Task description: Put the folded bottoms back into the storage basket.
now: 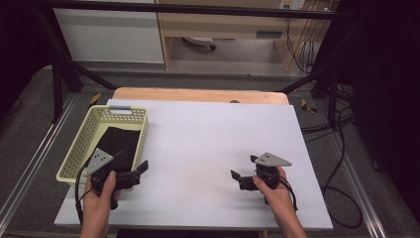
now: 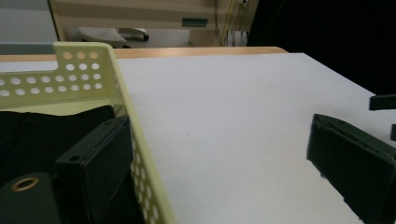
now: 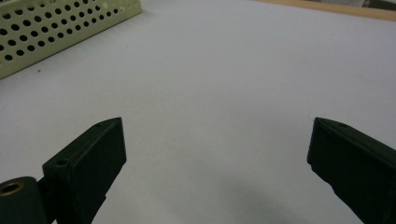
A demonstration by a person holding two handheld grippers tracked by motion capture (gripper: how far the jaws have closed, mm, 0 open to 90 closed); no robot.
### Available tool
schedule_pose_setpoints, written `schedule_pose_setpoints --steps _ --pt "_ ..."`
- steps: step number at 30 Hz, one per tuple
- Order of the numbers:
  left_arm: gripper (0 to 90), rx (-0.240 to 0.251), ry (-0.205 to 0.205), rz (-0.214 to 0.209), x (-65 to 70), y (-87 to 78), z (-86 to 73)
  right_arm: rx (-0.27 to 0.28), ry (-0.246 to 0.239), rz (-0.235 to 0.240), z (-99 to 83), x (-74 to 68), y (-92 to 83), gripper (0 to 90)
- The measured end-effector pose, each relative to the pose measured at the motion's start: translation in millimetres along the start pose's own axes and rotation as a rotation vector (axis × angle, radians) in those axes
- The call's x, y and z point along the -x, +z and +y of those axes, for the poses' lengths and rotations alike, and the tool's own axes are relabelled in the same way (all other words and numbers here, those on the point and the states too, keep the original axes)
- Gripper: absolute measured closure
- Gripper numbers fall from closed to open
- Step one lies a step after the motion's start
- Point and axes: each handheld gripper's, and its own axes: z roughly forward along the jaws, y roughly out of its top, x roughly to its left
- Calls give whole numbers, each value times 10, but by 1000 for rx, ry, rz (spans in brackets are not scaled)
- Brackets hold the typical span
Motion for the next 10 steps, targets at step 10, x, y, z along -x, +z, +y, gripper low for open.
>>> schedule_pose_setpoints --steps 10 --pt "52 -97 126 -105 600 261 -159 -47 -4 10 -87 -10 -36 47"
